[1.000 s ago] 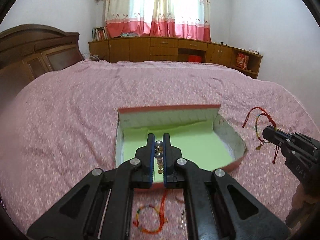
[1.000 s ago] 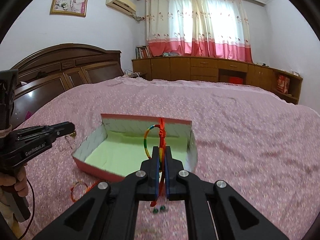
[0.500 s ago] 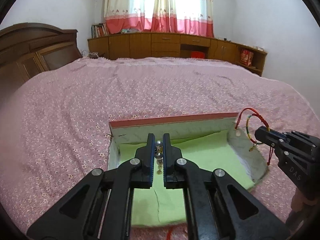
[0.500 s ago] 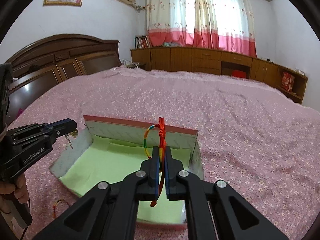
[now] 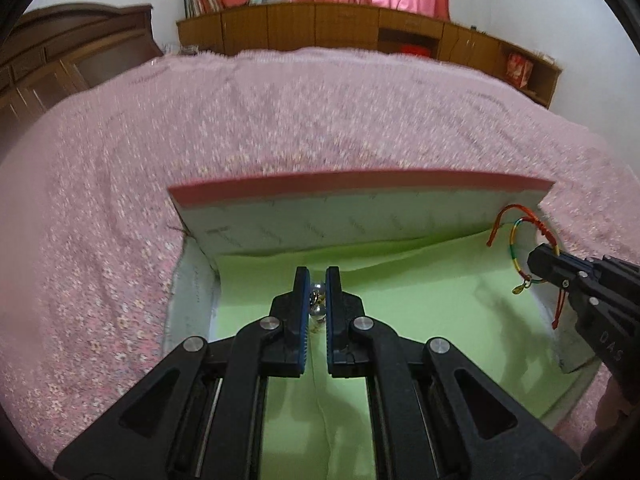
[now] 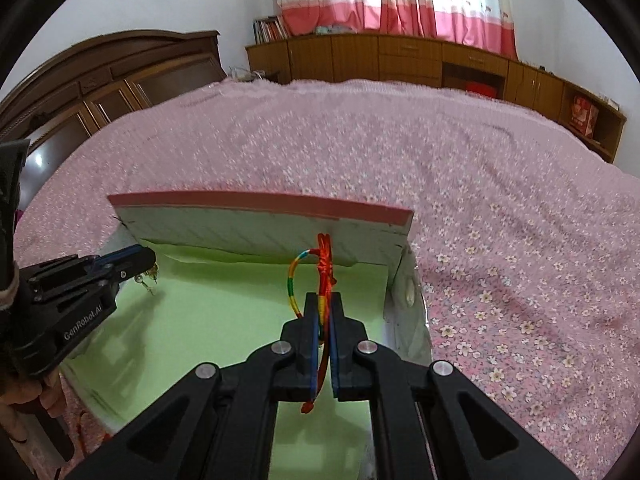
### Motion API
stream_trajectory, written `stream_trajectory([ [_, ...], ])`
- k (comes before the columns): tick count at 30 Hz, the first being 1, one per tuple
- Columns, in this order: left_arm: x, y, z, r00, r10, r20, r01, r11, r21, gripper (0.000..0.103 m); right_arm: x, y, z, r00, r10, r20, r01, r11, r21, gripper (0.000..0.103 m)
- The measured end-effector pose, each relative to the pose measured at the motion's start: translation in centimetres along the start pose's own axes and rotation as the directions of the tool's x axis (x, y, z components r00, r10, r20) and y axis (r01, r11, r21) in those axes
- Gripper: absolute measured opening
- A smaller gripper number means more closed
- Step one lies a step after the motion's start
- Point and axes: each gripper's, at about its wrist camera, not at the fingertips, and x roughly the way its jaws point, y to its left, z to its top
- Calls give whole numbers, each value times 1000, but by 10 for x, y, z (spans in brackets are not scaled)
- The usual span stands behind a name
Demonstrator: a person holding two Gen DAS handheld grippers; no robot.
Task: Organize jewelry
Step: 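Carry the earring with the left tool while the right carries the bracelet over the box, then open the left tool over the green foam while the right opens, dropping the bracelet, then grasp the rainbow bracelet with red tassel with the left tool while the right grasps a green-bead earring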
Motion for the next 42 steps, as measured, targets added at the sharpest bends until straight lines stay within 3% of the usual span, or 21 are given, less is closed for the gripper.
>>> stream_trajectory([
  [8, 11, 1, -1, 996, 46, -74, -46, 999, -3, 0, 22, -1, -6, 996, -18, -85, 16, 1000, -22, 6],
  [11, 15, 1, 0, 994, 43, -99, -43, 999, 0, 9, 22, 4, -7, 996, -28, -87, 25, 999, -43, 6],
  [15, 12, 5, -2, 994, -3, -107, 0, 999, -35, 24, 17, 8, -8, 997, -23, -73, 19, 999, -46, 24],
  [18, 6, 8, -2, 995, -22, -98, 17, 999, -48, 28, 7, 10, -7, 999, -14, -46, 12, 999, -45, 39],
  [34, -89, 11, -13, 994, -78, 71, 80, 996, -27, 30, -84, 16, -10, 984, 79, 157, -82, 997, 12, 40],
  [42, -115, 21, -34, 995, -76, 70, 79, 996, -32, 31, -119, 12, -28, 977, 94, 190, -103, 994, 40, 40],
])
